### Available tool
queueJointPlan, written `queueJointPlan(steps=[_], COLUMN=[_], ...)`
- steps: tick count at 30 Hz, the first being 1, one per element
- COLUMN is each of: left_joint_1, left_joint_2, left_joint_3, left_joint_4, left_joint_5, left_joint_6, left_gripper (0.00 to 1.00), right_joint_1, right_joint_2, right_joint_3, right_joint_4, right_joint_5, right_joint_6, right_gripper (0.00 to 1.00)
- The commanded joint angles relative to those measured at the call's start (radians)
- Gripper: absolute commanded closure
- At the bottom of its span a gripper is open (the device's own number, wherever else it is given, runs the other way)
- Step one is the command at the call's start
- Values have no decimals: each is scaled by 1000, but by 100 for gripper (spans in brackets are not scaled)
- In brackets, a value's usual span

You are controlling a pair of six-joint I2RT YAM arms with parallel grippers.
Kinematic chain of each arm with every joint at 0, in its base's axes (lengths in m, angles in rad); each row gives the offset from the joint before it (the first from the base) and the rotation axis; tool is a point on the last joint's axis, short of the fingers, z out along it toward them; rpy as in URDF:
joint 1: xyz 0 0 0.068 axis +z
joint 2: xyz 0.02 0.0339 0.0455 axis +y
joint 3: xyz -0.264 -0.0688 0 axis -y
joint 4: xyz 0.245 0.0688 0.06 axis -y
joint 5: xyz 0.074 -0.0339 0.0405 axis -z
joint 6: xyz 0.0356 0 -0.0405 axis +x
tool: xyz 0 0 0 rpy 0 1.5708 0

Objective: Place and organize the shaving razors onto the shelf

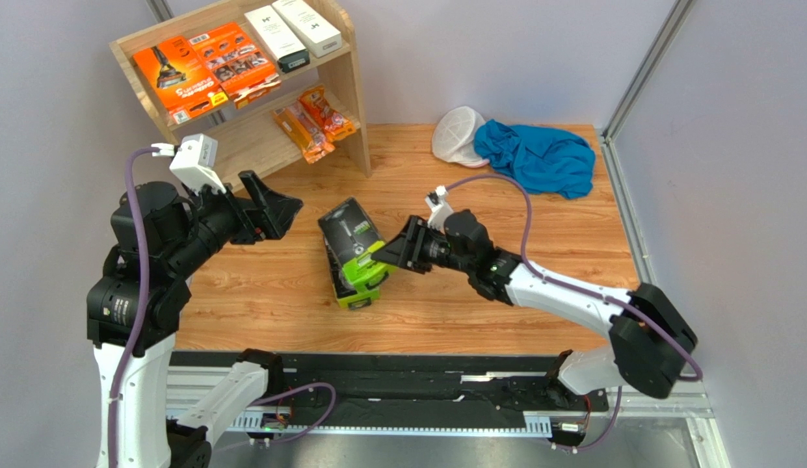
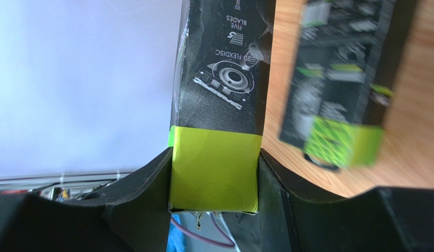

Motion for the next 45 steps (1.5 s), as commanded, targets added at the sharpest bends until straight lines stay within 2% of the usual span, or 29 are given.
queueJointPlan(steps=[1,8,16,21,28,36,45], left_joint_1=[5,6,6,6,6,6,6], left_joint_2=[23,6,-41,-44,-53,-72,-78], left_joint_3=[59,69,75,112,135,126,111], left_joint_4=[-50,-71,-56,-71,-85,-76,-74], left_joint_5=[-32,-63,-103,-117,-115,-103,-95], left_joint_6=[43,58,32,41,50,47,47], left_gripper=[4,3,2,2,1,1,1], right_joint_1=[12,18,27,30,30,30,45], right_joint_2=[105,361,631,750,898,1035,1087], right_joint_3=[229,491,834,1021,1324,1503,1564], right_joint_4=[240,366,412,343,142,42,1], right_joint_5=[-117,-180,-208,-190,-167,-127,-88], right_joint_6=[8,106,212,211,197,232,258], right_gripper=[100,100,100,100,100,100,92])
